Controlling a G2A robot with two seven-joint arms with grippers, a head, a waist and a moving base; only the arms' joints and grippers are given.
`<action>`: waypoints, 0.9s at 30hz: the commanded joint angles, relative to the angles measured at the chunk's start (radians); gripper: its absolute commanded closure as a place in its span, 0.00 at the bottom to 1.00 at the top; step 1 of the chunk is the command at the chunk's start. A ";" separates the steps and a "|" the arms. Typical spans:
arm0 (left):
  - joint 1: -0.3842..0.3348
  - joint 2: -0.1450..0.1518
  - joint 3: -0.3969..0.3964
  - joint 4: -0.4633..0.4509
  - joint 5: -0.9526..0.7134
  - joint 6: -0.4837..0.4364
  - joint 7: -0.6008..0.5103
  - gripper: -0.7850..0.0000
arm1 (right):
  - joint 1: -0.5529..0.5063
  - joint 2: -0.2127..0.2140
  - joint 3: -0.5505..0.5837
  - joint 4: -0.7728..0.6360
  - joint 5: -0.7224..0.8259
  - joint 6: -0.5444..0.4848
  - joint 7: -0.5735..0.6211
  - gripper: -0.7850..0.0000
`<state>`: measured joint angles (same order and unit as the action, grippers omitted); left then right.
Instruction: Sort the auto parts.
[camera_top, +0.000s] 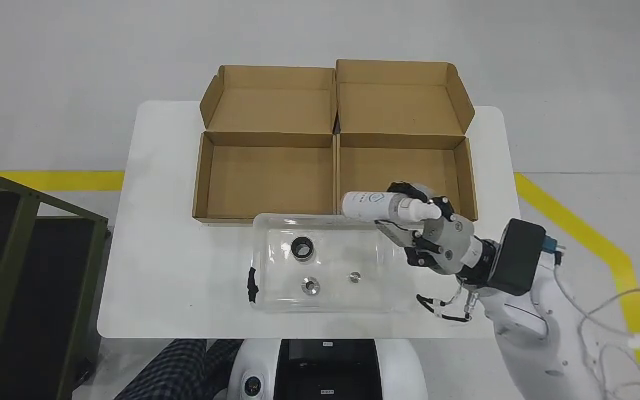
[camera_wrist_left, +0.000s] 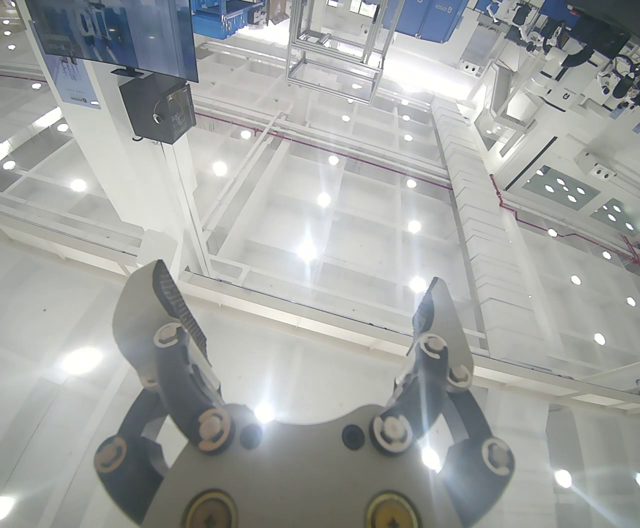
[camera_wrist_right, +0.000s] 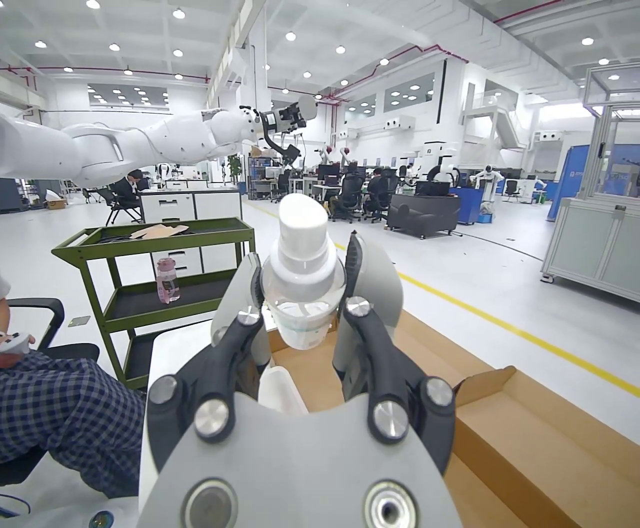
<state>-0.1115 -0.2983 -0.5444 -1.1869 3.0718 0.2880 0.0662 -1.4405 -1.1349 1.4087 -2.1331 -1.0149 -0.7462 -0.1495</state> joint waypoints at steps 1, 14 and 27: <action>0.000 0.000 0.000 0.000 0.000 0.000 0.000 0.00 | -0.001 0.000 0.001 -0.002 0.000 0.002 0.000 1.00; 0.000 0.000 0.000 0.000 0.000 0.000 0.000 0.00 | 0.006 -0.002 -0.016 0.036 -0.080 0.096 0.039 1.00; 0.000 0.000 0.000 0.000 0.000 0.000 0.000 0.00 | 0.127 -0.021 -0.125 0.205 -0.160 0.286 0.198 1.00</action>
<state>-0.1115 -0.2983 -0.5444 -1.1869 3.0718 0.2880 0.0662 -1.3231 -1.1543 1.2914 -1.9391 -1.1719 -0.4686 0.0349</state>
